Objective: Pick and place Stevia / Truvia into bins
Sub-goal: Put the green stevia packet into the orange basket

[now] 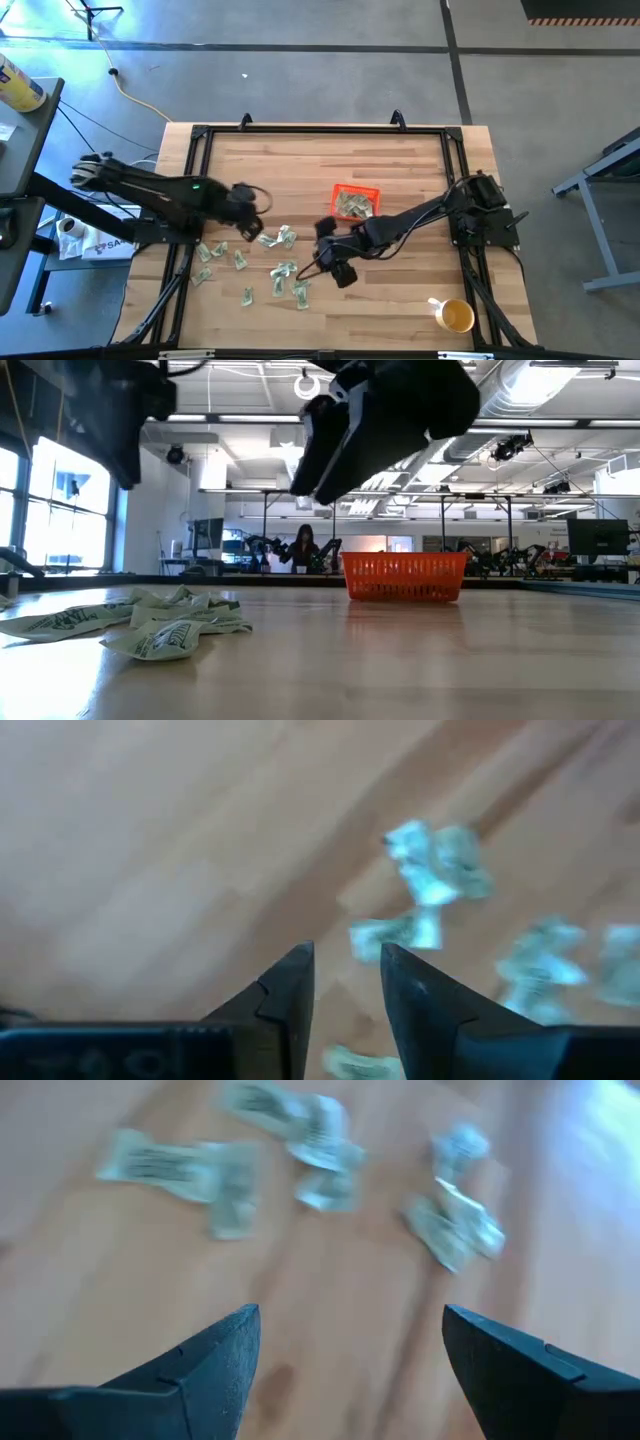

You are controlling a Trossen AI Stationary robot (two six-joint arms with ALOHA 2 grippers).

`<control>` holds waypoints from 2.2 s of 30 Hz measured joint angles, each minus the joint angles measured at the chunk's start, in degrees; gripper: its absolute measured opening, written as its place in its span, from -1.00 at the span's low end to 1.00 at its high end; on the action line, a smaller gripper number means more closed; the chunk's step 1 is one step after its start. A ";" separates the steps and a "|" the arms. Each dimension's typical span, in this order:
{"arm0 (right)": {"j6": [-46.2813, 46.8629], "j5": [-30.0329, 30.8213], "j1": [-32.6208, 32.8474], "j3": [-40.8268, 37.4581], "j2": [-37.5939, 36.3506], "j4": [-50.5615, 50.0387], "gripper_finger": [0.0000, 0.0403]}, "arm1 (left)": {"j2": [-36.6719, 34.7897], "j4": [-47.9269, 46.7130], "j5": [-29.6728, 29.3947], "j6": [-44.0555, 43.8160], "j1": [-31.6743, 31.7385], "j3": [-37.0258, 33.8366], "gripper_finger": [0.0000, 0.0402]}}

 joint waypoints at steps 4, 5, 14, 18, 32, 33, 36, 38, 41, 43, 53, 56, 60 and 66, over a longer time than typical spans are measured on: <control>5.75 -4.75 -0.06 -0.01 2.29 0.94 0.50 | -6.83 5.16 -0.14 -8.56 -4.86 -6.51 -0.26; 9.51 -5.94 -0.30 -0.01 2.70 1.29 0.50 | -7.67 7.04 0.01 -9.00 -6.02 -7.91 -0.26; 24.35 -9.60 1.28 0.01 6.54 11.92 0.50 | -7.18 15.98 0.89 -10.17 -14.78 -13.20 -0.26; 28.20 -7.47 1.94 0.04 9.20 14.82 0.46 | -6.72 17.31 0.64 -10.29 -15.45 -13.17 -0.26; 29.28 -5.36 2.62 0.06 13.70 20.12 0.00 | -6.81 18.20 -0.31 -10.25 -15.39 -13.15 -0.26; 28.73 -5.22 2.73 0.06 14.30 21.73 -0.02 | -6.83 18.21 -0.31 -10.25 -15.39 -13.15 -0.26; 28.22 -4.99 3.14 0.01 15.06 22.40 -0.05 | -6.83 18.16 -0.32 -10.23 -15.39 -13.15 -0.26; 29.00 -4.61 3.20 0.06 15.29 21.73 -0.07 | -6.77 17.88 -0.37 -10.21 -15.39 -13.14 -0.26; 29.68 -4.47 2.76 -0.02 15.49 20.39 -0.13 | -6.79 17.63 -0.42 -10.10 -15.39 -13.13 -0.26; 29.73 -4.52 2.39 -0.01 15.53 20.13 -0.20 | -6.80 17.33 -0.47 -10.09 -15.39 -13.13 -0.26; 33.08 -7.77 0.31 0.06 15.77 20.11 -0.82 | -6.78 17.38 -0.76 -10.08 -15.39 -13.13 -0.26; 36.36 -8.28 -0.62 0.06 15.79 19.95 -0.97 | -6.78 17.38 -0.80 -10.08 -15.39 -13.13 -0.26; 43.01 -7.76 -2.36 0.05 15.25 19.54 -0.99 | -6.78 17.38 -0.85 -10.10 -15.39 -13.13 -0.26; 43.09 2.63 -3.74 0.06 7.26 13.57 -1.00 | -6.78 17.41 -1.88 -10.25 -15.37 -13.13 -0.26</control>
